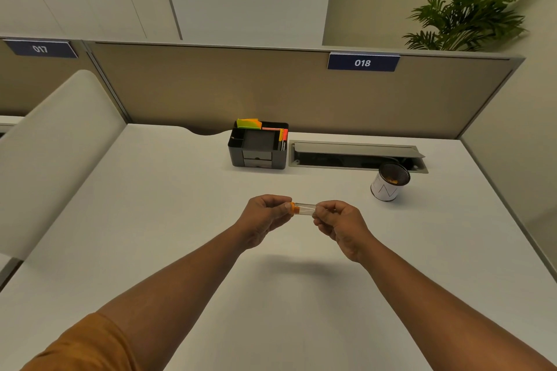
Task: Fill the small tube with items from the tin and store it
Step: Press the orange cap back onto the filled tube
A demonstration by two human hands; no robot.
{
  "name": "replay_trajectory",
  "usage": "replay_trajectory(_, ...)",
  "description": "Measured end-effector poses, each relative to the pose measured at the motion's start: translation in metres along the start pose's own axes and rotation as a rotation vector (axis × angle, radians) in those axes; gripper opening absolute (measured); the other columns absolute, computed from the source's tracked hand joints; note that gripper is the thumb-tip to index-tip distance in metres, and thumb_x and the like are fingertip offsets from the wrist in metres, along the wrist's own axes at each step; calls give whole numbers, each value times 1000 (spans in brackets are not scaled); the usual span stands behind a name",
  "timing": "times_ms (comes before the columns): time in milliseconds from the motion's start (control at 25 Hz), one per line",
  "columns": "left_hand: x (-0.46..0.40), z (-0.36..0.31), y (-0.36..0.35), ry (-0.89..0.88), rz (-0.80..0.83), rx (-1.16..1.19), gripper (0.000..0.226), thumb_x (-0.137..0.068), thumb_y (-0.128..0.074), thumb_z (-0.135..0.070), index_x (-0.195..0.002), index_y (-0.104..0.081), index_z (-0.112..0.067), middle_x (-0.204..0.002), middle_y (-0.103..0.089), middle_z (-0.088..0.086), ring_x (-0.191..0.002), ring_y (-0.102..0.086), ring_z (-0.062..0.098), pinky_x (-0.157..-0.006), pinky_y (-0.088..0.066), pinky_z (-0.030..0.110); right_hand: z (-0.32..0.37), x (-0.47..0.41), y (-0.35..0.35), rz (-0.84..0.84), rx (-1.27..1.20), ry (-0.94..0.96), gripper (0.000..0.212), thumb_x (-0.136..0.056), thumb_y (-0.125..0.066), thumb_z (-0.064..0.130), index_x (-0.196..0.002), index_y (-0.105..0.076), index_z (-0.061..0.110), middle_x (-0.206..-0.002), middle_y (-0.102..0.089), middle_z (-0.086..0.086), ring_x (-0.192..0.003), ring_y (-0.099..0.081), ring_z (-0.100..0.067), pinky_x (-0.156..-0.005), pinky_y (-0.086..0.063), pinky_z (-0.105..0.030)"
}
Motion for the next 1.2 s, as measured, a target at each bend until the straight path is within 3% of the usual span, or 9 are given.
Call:
replay_trajectory(280, 0, -2, 1, 5, -2, 7, 23, -91, -66, 0, -114, -70, 4, -117, -70, 26, -109, -69, 37, -92, -59, 36, 2, 1, -2, 8, 8, 49, 24, -83, -74, -8, -98, -76, 11, -102, -75, -14, -94, -72, -31, -83, -61, -34)
replay_trajectory(640, -1, -5, -4, -1, -16, 22, 16, -90, -67, 1, -105, -73, 1, -115, -71, 26, -106, -70, 37, -83, -62, 32, 13, 1, -2, -18, 150, 146, 24, -82, -76, -6, -96, -75, 14, -92, -77, -7, -81, -72, -19, -68, -57, -22)
replay_trajectory(880, -4, -9, -12, -15, -10, -23, 11, -90, -67, 0, -98, -74, -2, -108, -72, 22, -102, -71, 35, -88, -61, 35, 11, -1, 1, -70, 203, 170, 24, -82, -77, -4, -94, -74, 16, -91, -77, -5, -81, -73, -19, -70, -57, -23)
replay_trajectory(1200, -13, -1, -8, 12, -22, -83, 18, -92, -66, -1, -109, -69, 4, -111, -71, 25, -102, -70, 34, -89, -60, 35, 7, -14, 3, -4, 299, 132, 22, -81, -79, 0, -95, -74, 16, -91, -77, -6, -84, -73, -22, -71, -58, -25)
Point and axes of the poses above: each hand's wrist, its own x-axis away from the middle knuckle, its own y-axis out of the back of the hand, z = x × y, the point moved 4 cm from there along -x, towards the middle knuckle
